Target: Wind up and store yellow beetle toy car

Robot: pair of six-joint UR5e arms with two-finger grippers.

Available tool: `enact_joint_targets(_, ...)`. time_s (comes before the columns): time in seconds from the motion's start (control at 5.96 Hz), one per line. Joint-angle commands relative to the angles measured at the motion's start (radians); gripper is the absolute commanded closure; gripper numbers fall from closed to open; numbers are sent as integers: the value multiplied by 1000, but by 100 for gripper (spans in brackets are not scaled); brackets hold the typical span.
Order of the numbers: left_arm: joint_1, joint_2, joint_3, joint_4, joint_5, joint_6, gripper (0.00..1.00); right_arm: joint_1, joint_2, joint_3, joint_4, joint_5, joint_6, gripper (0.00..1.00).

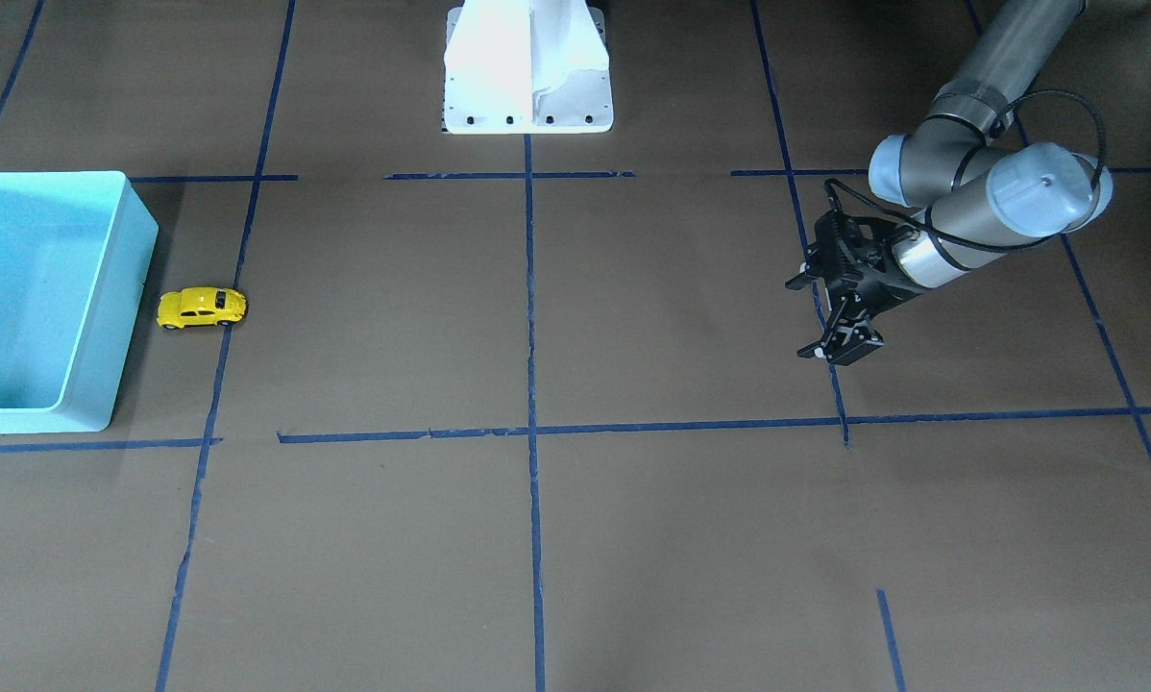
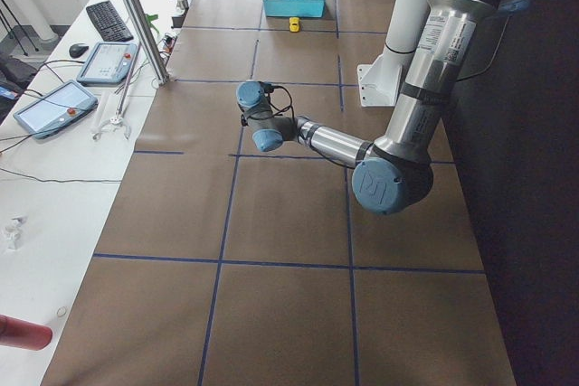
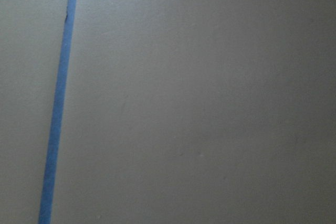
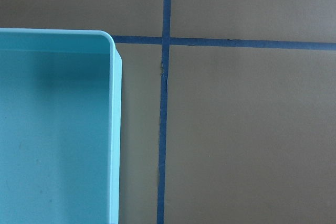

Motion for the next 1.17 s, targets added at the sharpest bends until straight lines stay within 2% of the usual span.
enact_joint_targets(0.0, -62, 30, -40, 71, -65, -7, 0, 0, 0, 2, 1, 2, -1, 0)
enact_joint_targets(0.17, -66, 92, -103, 139, -72, -7, 0, 0, 0, 5, 1, 2, -6, 0)
enact_joint_targets(0.5, -172, 177, -193, 290, -83, -12, 0, 0, 3, 10, 1, 7, 0, 0)
enact_joint_targets(0.84, -283, 179, -238, 463, -73, -16, 0, -9, 5, 31, 9, -2, -9, 0)
enact_joint_targets(1.01, -312, 179, -247, 514, -24, -48, 0, -26, 5, 45, 79, -13, -10, 0)
